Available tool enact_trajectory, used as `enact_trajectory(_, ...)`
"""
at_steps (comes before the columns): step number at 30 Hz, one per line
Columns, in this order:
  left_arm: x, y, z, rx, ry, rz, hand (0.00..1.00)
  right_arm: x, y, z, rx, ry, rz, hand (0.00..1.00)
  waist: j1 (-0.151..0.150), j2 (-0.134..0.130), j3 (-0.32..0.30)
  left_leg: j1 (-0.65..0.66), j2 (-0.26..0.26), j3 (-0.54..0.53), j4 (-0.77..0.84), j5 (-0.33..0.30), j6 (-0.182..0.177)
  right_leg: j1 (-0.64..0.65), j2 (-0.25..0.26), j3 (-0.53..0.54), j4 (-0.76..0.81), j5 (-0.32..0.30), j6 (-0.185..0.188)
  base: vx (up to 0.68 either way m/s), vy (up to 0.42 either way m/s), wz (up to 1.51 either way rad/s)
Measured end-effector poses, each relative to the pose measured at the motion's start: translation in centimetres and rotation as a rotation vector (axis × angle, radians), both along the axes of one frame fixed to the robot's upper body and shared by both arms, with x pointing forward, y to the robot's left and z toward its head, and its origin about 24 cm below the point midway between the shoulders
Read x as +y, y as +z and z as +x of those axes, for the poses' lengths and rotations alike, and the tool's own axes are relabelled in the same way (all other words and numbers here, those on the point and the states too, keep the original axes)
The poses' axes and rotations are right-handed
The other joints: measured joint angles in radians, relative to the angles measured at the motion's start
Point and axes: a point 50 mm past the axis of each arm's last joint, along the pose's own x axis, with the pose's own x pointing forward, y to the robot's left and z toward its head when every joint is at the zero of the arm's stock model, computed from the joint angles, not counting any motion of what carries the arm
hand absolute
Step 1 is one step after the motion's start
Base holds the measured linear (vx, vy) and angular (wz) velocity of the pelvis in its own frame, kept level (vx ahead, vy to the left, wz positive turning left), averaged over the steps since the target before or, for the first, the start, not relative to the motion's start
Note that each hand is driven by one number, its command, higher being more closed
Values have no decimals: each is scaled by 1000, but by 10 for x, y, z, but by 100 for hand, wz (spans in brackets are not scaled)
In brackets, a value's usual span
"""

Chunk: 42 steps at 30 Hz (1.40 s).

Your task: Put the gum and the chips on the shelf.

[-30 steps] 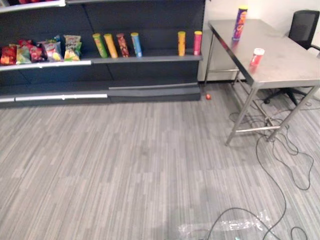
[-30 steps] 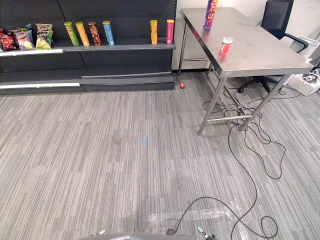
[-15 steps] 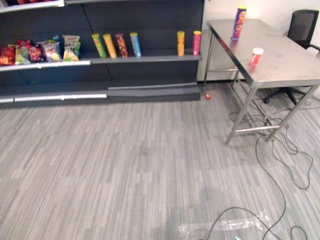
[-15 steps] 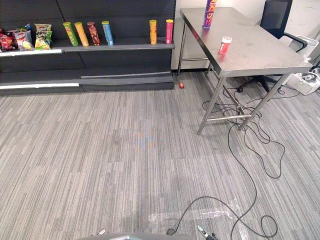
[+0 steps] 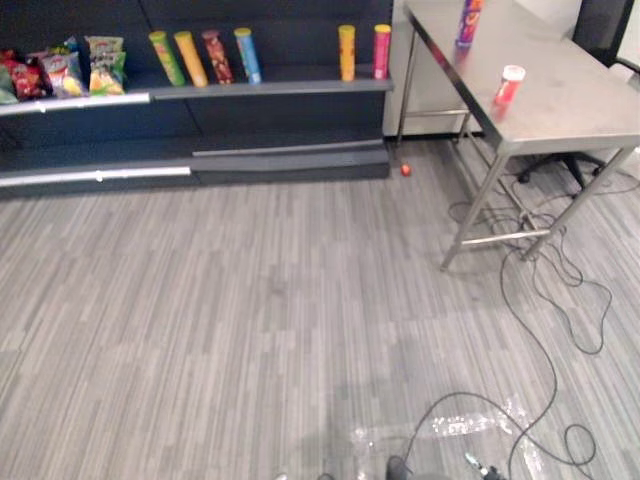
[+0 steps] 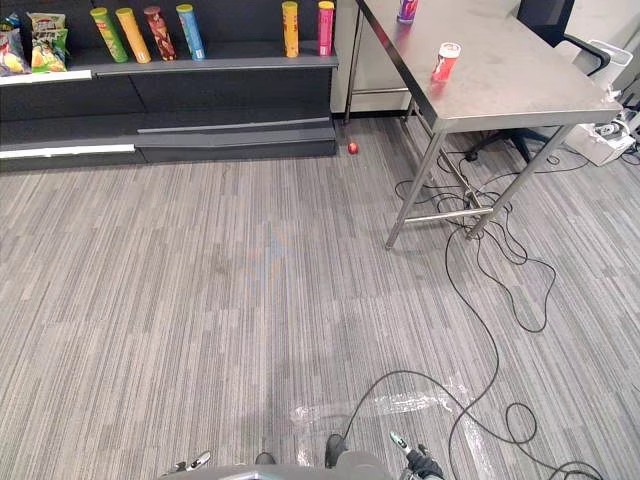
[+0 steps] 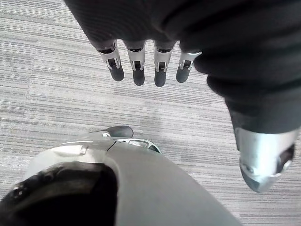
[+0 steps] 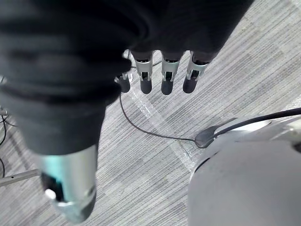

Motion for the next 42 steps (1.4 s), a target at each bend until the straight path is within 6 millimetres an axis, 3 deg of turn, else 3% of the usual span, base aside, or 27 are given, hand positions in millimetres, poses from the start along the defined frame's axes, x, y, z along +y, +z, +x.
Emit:
enact_trajectory(3,7,3,9,-34,-5,19,0,5,-1,0,-6,-11,13,0,5,-35,21,-122,17,0,282,-38,-19,-5,-39,-15,55,-49,-22,-17,-123,26)
enact_trajectory(6,0,3,12,-63,79,-15,0,0,-1,-7,6,-34,7,0,13,-5,44,-284,124,-10,707,-19,16,58,-17,-47,60,-65,-40,-1,-88,20)
enact_trajectory(8,-1,3,13,-81,144,-37,0,-1,-1,-11,14,-36,4,0,22,-2,49,-312,136,-32,793,-6,26,86,-19,-49,72,-87,-48,48,17,9)
enact_trajectory(10,-1,3,14,-96,183,-52,0,-1,-1,-7,6,-35,4,0,19,-2,53,-364,138,-58,779,-66,26,85,-27,-46,82,-111,-55,50,50,12)
enact_trajectory(13,-1,4,16,-103,184,-52,0,-1,0,-5,1,-31,3,0,24,-6,60,-411,127,-62,592,-70,24,84,-61,-31,84,-125,-36,98,118,-7)
enact_trajectory(15,-2,3,15,-101,182,-53,0,-3,0,-2,-5,-20,-3,0,24,0,61,-413,115,-85,381,-13,9,85,-82,-2,84,-140,-13,183,197,-40)
enact_trajectory(17,-6,2,14,-97,183,-62,0,-8,2,1,-9,3,-21,0,24,26,60,-413,124,-134,178,61,-15,94,-86,39,73,-159,19,317,357,-63)
enact_trajectory(18,-7,2,14,-95,184,-64,0,-11,3,1,-4,22,-33,0,25,39,63,-416,138,-146,172,112,-23,110,-91,71,64,-174,43,373,426,-77)
enact_trajectory(19,-6,2,10,-88,186,-63,0,-11,2,1,-3,26,-31,0,28,39,54,-413,114,-138,220,155,-2,133,-120,107,41,-188,46,403,434,-67)
enact_trajectory(20,-3,2,10,-90,185,-54,0,-8,1,-1,4,22,-22,0,27,24,47,-420,96,-125,247,127,23,140,-136,119,28,-191,38,547,413,-41)
enact_trajectory(21,2,4,12,-99,181,-39,0,-3,1,0,3,28,-12,0,18,2,30,-445,65,-107,283,81,46,133,-163,150,29,-162,32,381,233,-11)
enact_trajectory(24,4,4,16,-102,172,-31,0,-3,0,-2,12,37,-15,0,21,-11,16,-433,2,-74,292,38,87,98,-222,187,75,-84,60,469,315,5)
enact_trajectory(27,4,3,14,-92,170,-30,0,-2,0,-1,1,17,-10,0,27,-14,-7,-379,-22,-40,285,7,133,68,-241,239,175,-7,76,395,192,-25)
enact_trajectory(29,3,3,13,-84,151,-27,0,-2,1,1,-3,25,-12,0,36,-13,-24,-331,-22,-6,275,-1,147,4,-236,276,311,68,95,386,153,-46)
enact_trajectory(30,2,3,12,-79,123,-23,0,-2,1,1,-3,36,-17,0,37,-11,-28,-288,-23,8,274,-8,158,-30,-233,279,417,136,105,400,161,-38)
enact_trajectory(31,3,3,12,-70,74,-12,0,-2,2,3,-8,53,-26,0,30,-8,-31,-243,-27,10,265,-18,170,-65,-232,271,524,226,121,326,133,-25)
enact_trajectory(32,3,3,13,-68,52,-8,0,-2,2,4,-12,55,-28,0,20,-6,-30,-215,-30,4,250,-24,175,-83,-231,263,585,253,133,309,79,-5)
enact_trajectory(33,2,4,15,-73,23,-7,0,-4,3,7,-23,58,-35,0,6,6,-21,-155,-32,-11,210,-56,169,-147,-223,224,751,215,121,353,22,-12)
enact_trajectory(34,1,4,17,-72,0,-4,0,-6,6,13,-49,73,-48,0,2,9,-3,-45,-38,-29,142,-93,149,-230,-216,129,938,55,61,495,-28,-21)
enact_trajectory(35,-1,3,17,-67,-25,-2,0,-8,6,14,-57,73,-50,0,-4,17,6,26,-30,-30,114,-93,148,-281,-202,41,956,-38,28,303,-57,-19)
enact_trajectory(36,-2,3,17,-65,-31,-2,0,-8,7,14,-59,83,-55,0,-5,19,8,42,-25,-30,110,-95,145,-301,-194,17,933,-61,24,253,-146,4)
enact_trajectory(37,-4,3,17,-64,-29,-8,0,-10,7,15,-67,88,-63,0,-10,31,13,66,-5,-34,105,-123,120,-336,-176,-30,843,-85,23,170,-135,21)
enact_trajectory(40,-7,2,21,-83,51,-26,0,-11,7,10,-55,76,-63,0,-8,42,28,111,41,-60,102,-181,56,-370,-148,-41,463,-53,52,319,-280,34)
enact_trajectory(41,-6,2,20,-85,69,-30,0,-10,6,7,-49,74,-60,0,-8,40,29,123,52,-74,101,-196,30,-363,-143,-14,308,-6,54,416,-346,34)
enact_trajectory(42,-6,2,18,-84,101,-34,0,-9,5,2,-34,64,-53,0,-4,38,44,159,70,-86,92,-213,0,-332,-127,-20,254,112,37,360,-261,22)
